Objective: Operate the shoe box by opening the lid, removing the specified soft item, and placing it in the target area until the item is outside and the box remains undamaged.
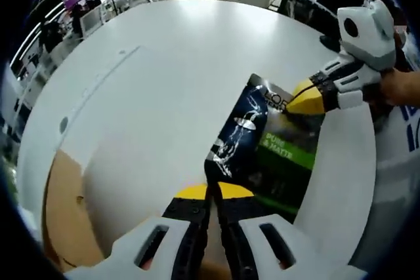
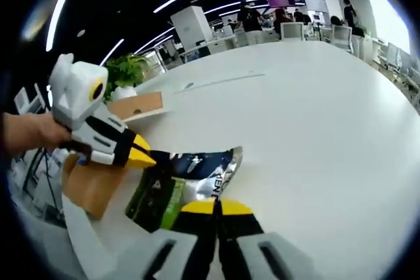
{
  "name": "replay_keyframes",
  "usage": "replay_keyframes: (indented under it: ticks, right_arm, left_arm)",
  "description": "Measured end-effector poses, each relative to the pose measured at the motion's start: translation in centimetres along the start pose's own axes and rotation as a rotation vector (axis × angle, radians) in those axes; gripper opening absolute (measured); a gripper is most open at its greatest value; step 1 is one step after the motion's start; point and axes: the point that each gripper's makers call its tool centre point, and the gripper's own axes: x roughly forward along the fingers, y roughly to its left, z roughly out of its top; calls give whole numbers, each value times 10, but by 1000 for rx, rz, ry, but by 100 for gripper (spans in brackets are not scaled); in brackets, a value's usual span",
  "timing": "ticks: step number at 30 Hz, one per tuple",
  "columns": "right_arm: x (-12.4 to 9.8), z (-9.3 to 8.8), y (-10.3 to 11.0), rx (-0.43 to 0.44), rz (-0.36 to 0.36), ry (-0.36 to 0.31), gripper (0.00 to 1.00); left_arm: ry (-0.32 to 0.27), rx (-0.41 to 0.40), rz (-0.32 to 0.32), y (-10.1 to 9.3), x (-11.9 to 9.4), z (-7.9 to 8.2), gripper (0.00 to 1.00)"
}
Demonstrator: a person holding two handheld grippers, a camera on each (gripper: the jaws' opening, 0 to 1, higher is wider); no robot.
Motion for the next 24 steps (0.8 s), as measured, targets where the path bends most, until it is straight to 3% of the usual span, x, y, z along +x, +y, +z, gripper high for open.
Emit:
replay_keyframes:
  ticks: [13,24]
  right_arm:
    - [0,-2,0,48,-54,9,0]
    - [11,6,12,69,-51,7,0]
  left_arm:
    - [-42,20,0,3,-26,6,7]
    - [-92,11,-30,1,-57,6,7]
